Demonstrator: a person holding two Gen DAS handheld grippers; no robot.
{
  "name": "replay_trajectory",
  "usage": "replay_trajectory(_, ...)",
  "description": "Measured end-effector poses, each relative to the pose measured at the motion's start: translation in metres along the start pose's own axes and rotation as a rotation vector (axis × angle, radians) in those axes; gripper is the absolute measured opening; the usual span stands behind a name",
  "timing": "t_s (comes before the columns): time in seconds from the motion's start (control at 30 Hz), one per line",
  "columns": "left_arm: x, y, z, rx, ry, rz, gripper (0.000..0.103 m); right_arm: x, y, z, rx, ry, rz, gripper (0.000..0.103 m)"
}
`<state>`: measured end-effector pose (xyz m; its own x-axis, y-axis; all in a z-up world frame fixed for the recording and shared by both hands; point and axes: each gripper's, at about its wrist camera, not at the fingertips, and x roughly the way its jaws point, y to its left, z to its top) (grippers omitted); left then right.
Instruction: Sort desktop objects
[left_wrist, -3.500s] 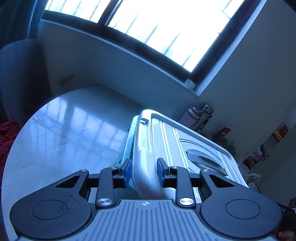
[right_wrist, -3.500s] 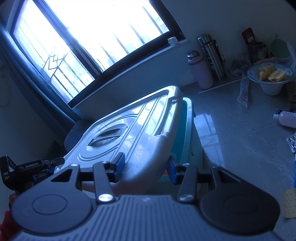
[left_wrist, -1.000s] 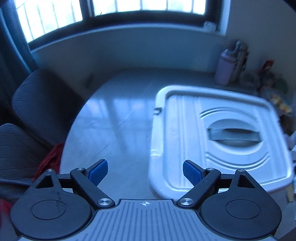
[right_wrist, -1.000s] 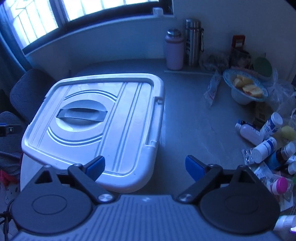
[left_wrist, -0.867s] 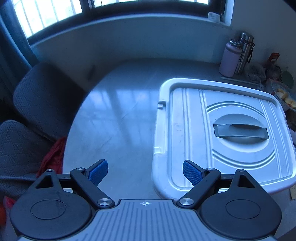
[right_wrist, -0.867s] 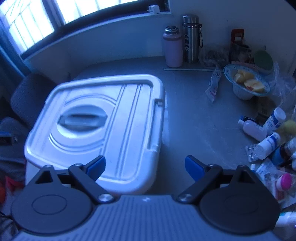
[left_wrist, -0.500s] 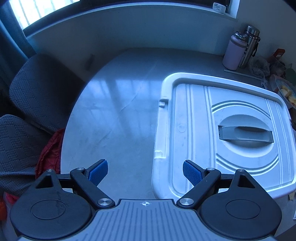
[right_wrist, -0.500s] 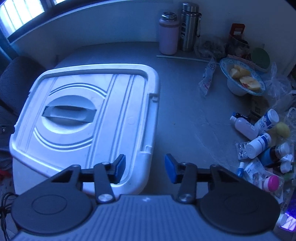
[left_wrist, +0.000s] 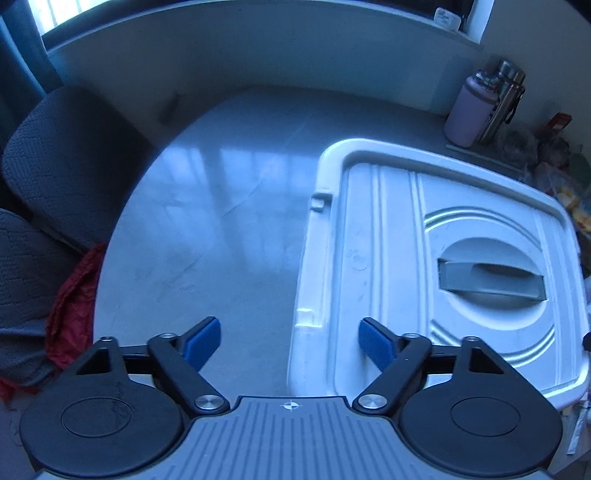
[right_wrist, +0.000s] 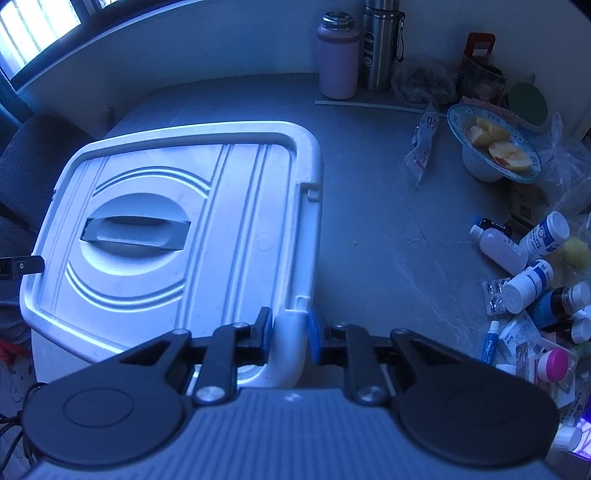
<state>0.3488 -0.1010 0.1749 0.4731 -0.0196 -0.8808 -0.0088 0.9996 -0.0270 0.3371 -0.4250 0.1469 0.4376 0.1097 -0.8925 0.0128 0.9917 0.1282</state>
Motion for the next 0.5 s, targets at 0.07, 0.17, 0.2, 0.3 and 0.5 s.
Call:
replay_trajectory(0.07,0.0,-0.003,0.001,0.007,-0.003,-0.007,0.068,0.0,0.0,0.0,0.001,0.001,0.003,0.021)
replay_trajectory(0.17,0.0,-0.008,0.002,0.028,-0.004,-0.001,0.064,0.0,0.0,0.0,-0.001,-0.002,0.0,0.021)
replay_trajectory(0.2,0.0,-0.008,0.003,0.033,-0.005,0.0,0.063,0.0,0.001,0.0,-0.002,-0.003,-0.001,0.021)
replay_trajectory(0.3,-0.001,-0.011,0.005,0.047,-0.01,-0.018,0.051,0.0,0.001,-0.001,-0.004,-0.006,-0.004,0.021)
replay_trajectory(0.5,0.0,-0.017,0.012,0.07,-0.008,-0.008,0.045,0.002,0.0,0.003,0.006,-0.009,-0.003,0.021)
